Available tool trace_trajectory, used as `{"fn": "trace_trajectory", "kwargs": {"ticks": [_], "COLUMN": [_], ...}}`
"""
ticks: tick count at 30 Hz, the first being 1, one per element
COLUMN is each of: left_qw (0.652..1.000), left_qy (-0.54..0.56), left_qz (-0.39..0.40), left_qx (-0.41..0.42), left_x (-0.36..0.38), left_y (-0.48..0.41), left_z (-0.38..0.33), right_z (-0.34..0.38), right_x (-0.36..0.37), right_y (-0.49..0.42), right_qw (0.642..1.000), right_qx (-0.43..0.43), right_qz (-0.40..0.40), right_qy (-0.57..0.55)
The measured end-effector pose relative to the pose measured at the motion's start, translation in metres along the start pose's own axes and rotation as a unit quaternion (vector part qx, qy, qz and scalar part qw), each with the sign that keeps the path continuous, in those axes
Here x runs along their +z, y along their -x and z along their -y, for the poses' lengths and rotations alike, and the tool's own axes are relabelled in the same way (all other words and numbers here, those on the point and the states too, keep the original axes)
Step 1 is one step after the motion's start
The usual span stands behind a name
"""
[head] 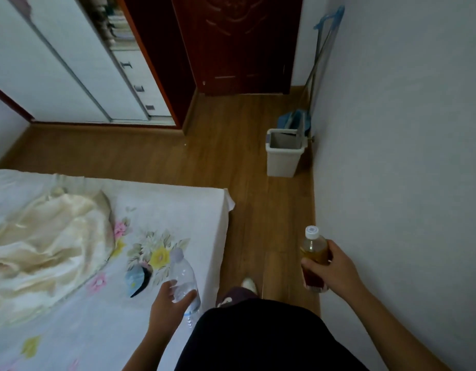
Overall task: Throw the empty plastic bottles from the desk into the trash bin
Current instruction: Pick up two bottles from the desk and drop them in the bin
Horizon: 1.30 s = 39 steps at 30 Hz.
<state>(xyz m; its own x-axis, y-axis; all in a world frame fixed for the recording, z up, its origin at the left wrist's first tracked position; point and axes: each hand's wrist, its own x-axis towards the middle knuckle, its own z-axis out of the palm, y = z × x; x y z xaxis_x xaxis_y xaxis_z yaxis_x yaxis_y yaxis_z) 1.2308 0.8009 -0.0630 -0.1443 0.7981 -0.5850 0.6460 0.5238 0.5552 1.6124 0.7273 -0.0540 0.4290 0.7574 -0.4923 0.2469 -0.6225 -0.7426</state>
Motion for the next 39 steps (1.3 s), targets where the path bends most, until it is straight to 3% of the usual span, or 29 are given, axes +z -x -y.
{"fn": "trace_trajectory", "kwargs": {"ticks": [8, 18, 22, 26, 31, 39], "left_qw": [1.000, 0.996, 0.996, 0.989, 0.994, 0.996], "left_qy": [0.009, -0.050, -0.028, -0.091, -0.087, -0.051], "left_qz": [0.000, 0.040, 0.043, 0.061, 0.034, -0.028], "left_qx": [-0.028, 0.068, 0.073, 0.096, 0.062, 0.060], "left_x": [-0.003, -0.014, -0.006, 0.002, 0.005, 0.022], "left_y": [-0.123, -0.272, -0.318, -0.372, -0.435, -0.513], "left_z": [-0.093, -0.285, -0.339, -0.385, -0.433, -0.530], "right_z": [0.085, 0.127, 0.143, 0.172, 0.231, 0.365], "right_x": [-0.013, -0.048, -0.060, -0.072, -0.093, -0.118], "right_y": [-0.147, -0.260, -0.316, -0.393, -0.502, -0.640], "right_qw": [1.000, 0.996, 0.994, 0.994, 0.997, 0.993], "right_qx": [0.004, 0.077, 0.096, 0.092, 0.064, -0.059], "right_qz": [0.018, -0.041, -0.037, -0.033, -0.013, 0.081], "right_qy": [0.023, 0.031, 0.038, 0.045, 0.039, 0.070]}}
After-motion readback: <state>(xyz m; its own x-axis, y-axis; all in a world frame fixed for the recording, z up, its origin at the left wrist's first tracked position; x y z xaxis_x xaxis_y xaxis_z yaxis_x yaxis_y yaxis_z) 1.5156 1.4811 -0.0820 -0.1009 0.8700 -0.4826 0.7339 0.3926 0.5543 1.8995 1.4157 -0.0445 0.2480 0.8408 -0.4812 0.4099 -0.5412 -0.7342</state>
